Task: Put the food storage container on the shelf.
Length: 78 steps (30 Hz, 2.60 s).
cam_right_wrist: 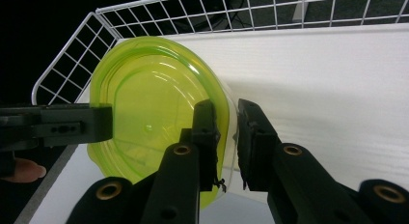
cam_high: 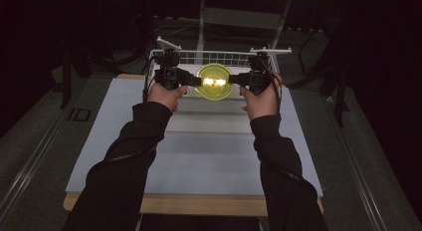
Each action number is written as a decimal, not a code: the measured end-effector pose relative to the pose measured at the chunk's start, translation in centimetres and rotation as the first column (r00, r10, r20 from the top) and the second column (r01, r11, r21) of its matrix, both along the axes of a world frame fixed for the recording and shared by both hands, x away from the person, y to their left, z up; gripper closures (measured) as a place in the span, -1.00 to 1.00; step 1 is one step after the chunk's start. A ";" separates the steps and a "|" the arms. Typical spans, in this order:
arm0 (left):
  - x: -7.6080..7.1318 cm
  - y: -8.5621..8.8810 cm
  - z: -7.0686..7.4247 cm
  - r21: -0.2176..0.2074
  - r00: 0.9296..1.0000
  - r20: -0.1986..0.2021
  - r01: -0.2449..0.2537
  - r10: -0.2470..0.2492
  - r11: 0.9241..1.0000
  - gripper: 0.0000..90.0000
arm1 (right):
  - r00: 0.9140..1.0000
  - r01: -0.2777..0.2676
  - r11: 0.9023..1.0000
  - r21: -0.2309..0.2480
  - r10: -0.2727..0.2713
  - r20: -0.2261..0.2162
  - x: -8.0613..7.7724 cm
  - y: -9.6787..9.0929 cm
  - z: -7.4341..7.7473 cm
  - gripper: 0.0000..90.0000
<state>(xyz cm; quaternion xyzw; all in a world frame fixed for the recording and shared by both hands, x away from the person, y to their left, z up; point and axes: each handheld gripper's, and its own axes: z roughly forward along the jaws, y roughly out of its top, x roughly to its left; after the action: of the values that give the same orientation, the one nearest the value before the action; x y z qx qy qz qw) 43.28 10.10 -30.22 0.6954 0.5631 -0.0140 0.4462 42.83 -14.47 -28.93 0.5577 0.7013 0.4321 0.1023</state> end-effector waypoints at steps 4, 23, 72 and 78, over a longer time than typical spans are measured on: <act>0.6 0.0 0.0 -0.005 1.000 -0.018 0.009 -0.009 1.000 0.78 | 1.000 -0.003 1.000 -0.014 0.002 -0.014 0.6 0.0 0.2 0.75; 1.9 -1.7 -0.5 0.041 0.998 0.056 -0.015 0.012 0.999 0.01 | 1.000 -0.015 1.000 -0.001 0.015 0.007 3.2 -0.3 -0.3 0.20; -9.0 3.8 -7.6 0.097 0.884 0.432 0.152 -0.179 0.984 -0.95 | 0.994 -0.090 0.994 -0.060 0.094 0.057 0.3 3.4 -5.2 0.93; -9.1 3.8 -7.8 0.095 0.886 0.428 0.152 -0.179 0.984 -0.95 | 0.996 -0.073 0.996 -0.058 0.076 0.050 0.9 3.6 -5.3 0.93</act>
<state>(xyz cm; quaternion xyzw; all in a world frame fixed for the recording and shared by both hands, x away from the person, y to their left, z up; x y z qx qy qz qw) 34.23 13.90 -38.03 0.7392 0.3883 0.1197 0.5371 43.78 -10.91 -34.25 0.5167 0.7305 0.4303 0.1197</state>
